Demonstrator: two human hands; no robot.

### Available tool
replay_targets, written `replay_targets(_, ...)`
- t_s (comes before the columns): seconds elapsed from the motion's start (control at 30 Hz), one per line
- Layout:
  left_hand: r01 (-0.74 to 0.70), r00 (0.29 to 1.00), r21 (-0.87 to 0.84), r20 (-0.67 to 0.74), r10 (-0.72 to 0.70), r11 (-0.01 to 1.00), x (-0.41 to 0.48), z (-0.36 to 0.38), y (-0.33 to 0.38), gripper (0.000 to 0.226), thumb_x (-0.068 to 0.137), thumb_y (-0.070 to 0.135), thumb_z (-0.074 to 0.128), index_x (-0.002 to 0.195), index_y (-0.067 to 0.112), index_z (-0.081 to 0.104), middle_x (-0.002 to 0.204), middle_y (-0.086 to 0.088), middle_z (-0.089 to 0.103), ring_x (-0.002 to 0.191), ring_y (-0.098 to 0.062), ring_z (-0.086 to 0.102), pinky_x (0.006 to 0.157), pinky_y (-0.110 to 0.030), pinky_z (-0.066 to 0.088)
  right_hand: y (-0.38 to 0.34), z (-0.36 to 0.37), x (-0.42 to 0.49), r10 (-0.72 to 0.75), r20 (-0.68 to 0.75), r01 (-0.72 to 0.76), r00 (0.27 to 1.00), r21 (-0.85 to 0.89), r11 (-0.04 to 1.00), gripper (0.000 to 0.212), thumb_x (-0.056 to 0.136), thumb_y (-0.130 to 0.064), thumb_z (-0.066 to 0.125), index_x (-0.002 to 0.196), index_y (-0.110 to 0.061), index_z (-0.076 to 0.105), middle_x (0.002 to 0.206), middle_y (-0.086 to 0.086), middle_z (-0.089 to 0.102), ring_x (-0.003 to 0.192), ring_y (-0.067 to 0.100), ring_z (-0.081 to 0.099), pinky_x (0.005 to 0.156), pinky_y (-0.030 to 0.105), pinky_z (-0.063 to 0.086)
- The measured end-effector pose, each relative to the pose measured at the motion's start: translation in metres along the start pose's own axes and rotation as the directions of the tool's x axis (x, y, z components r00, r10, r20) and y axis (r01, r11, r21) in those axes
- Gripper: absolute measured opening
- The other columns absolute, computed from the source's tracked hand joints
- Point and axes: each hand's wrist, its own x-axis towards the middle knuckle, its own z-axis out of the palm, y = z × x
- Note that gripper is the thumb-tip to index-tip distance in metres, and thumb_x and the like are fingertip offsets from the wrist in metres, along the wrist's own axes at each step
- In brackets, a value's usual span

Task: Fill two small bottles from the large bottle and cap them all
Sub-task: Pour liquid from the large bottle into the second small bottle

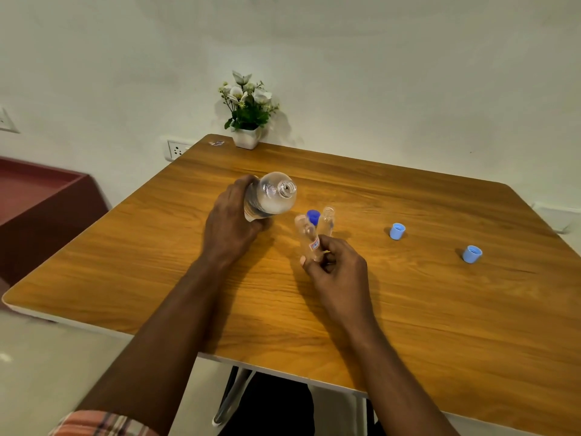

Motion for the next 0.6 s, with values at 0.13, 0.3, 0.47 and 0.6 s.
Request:
replay_targets(0.13, -0.040, 0.999, 0.012, -0.020, 0.041, 0.999, 0.0003, 0.0000, 0.0002, 0.075, 0.065, 0.017, 0.086, 0.129, 0.015, 0.048, 0.125, -0.002, 0.058, 0.113, -0.022, 0.054, 0.089, -0.042, 0.050, -0.0062, 0.0002, -0.0026, -0.011, -0.011, 0.011, 1.000, 0.043, 0.999, 0.009, 0.085, -0.026, 0.073, 0.090, -0.030, 0.066, 0.082, -0.009, 0.067, 0.075, 0.008, 0.062, 0.063, 0.024, 0.052)
replay_targets(0.3, -0.088, 0.995, 0.054, -0.041, 0.091, 0.995, 0.0007, 0.0021, -0.0003, 0.074, 0.066, 0.013, 0.086, 0.130, 0.011, 0.048, 0.126, -0.008, 0.058, 0.116, -0.026, 0.053, 0.090, -0.037, 0.046, -0.0068, -0.0008, -0.0037, -0.011, 0.034, 0.009, 0.999, 0.039, 0.999, 0.007, 0.086, -0.027, 0.071, 0.081, -0.027, 0.066, 0.069, -0.013, 0.063, 0.066, 0.004, 0.059, 0.057, 0.017, 0.046)
replay_targets(0.47, -0.132, 0.988, 0.079, -0.068, 0.137, 0.988, 0.0016, 0.0041, -0.0020, 0.071, 0.068, 0.013, 0.085, 0.128, 0.011, 0.048, 0.125, -0.011, 0.057, 0.115, -0.027, 0.053, 0.088, -0.032, 0.044, -0.0049, -0.0014, -0.0034, -0.039, 0.074, 0.039, 0.996, -0.002, 0.999, 0.009, 0.083, -0.024, 0.072, 0.079, -0.025, 0.064, 0.072, -0.009, 0.063, 0.069, 0.009, 0.059, 0.062, 0.028, 0.049)
replay_targets(0.6, -0.159, 0.983, 0.102, -0.078, 0.167, 0.982, 0.0023, 0.0052, -0.0032, 0.072, 0.068, 0.012, 0.086, 0.127, 0.015, 0.045, 0.124, -0.010, 0.057, 0.114, -0.026, 0.053, 0.087, -0.029, 0.042, -0.0033, -0.0016, -0.0040, -0.039, 0.075, 0.040, 0.996, -0.013, 0.999, 0.010, 0.083, -0.023, 0.072, 0.078, -0.023, 0.063, 0.073, -0.006, 0.062, 0.068, 0.011, 0.057, 0.062, 0.032, 0.048)
